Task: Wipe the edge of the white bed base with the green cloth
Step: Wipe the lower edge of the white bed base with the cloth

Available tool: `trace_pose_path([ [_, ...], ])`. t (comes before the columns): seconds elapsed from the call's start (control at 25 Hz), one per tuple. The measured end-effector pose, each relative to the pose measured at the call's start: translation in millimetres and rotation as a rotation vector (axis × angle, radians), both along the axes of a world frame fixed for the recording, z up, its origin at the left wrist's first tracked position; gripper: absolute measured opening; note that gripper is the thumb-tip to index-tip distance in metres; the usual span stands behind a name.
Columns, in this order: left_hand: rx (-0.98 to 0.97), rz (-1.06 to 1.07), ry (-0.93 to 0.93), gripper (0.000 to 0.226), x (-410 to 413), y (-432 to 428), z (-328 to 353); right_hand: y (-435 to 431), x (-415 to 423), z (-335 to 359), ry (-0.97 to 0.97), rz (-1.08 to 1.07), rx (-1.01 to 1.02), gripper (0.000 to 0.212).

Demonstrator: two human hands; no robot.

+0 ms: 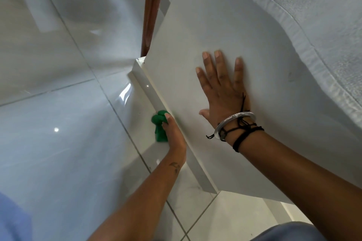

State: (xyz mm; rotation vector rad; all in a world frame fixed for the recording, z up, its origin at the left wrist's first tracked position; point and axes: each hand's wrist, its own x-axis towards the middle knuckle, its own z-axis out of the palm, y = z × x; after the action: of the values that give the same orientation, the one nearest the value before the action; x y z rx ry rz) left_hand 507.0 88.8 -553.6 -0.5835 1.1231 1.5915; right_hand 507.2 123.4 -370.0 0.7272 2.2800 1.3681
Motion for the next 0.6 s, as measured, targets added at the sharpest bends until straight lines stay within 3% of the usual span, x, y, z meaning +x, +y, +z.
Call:
trace_pose_path([
  [0.2,0.063,0.023,-0.035,0.061,49,-23,10,6,-4,-6,-0.020,0.015,0.024,0.112],
  [0.4,0.014,-0.168,-0.168,0.059,109,-61,24,7,-12,-7,-0.031,-0.004,-0.007,0.112],
  [0.6,-0.324,-0.162,0.038,0.052,96,-49,15,3,-34,-12,0.001,-0.046,-0.006,0.088],
])
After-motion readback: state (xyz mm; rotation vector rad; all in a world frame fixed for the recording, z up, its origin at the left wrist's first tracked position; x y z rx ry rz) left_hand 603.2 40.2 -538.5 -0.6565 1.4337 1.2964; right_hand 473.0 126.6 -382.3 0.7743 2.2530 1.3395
